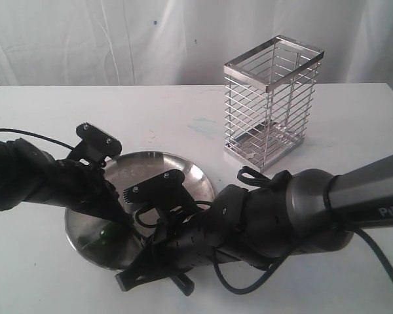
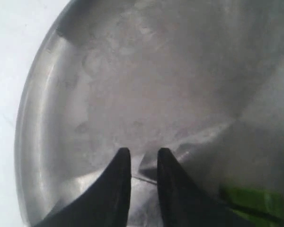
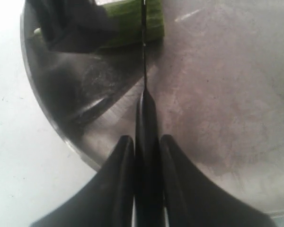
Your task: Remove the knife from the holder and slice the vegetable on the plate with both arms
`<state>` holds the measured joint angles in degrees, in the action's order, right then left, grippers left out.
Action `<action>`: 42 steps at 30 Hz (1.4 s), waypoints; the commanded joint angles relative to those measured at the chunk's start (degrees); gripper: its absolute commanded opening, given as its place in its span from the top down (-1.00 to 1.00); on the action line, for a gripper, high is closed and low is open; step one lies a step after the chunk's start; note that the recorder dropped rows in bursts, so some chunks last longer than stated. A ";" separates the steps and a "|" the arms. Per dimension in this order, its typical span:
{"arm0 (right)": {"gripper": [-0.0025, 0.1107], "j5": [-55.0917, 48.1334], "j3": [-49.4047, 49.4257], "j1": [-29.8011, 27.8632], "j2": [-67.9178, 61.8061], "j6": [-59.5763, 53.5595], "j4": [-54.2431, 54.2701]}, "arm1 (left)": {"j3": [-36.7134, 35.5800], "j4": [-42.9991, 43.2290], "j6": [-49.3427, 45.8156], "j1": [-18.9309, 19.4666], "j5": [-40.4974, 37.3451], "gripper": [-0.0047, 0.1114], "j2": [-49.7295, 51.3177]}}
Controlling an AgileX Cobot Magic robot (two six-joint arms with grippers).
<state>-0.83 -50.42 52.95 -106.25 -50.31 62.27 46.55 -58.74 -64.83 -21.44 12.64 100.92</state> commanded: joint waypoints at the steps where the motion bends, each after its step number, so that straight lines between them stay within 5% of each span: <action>1: 0.89 -0.50 -0.29 -0.47 -0.10 -0.48 -0.33 | 1.84 -0.35 0.68 0.12 -3.22 0.46 0.33; 13: 0.89 -0.50 -0.29 -0.47 -0.10 -0.48 -0.59 | 0.12 -0.35 0.57 0.12 -2.50 0.46 2.71; 19: 0.89 -0.38 -0.29 -0.47 -0.10 -0.27 -0.56 | 0.86 -0.35 0.36 0.12 -1.93 0.46 -4.75; 23: 0.89 -0.37 -0.29 -0.65 -0.10 -0.27 -0.56 | 0.74 -0.35 -1.06 0.12 -11.18 0.46 -7.29; 28: 0.89 -3.78 -0.29 -2.93 -0.10 -0.15 -0.56 | -4.06 -0.35 -3.04 0.12 -9.92 0.15 -7.29; 42: 0.90 -5.29 -0.51 -2.93 -0.10 -0.46 -1.67 | -5.42 -0.91 -2.69 0.12 -12.09 0.14 -5.68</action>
<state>-4.89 -50.77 50.32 -106.25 -50.31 61.61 41.73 -58.97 -67.75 -21.44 2.82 94.34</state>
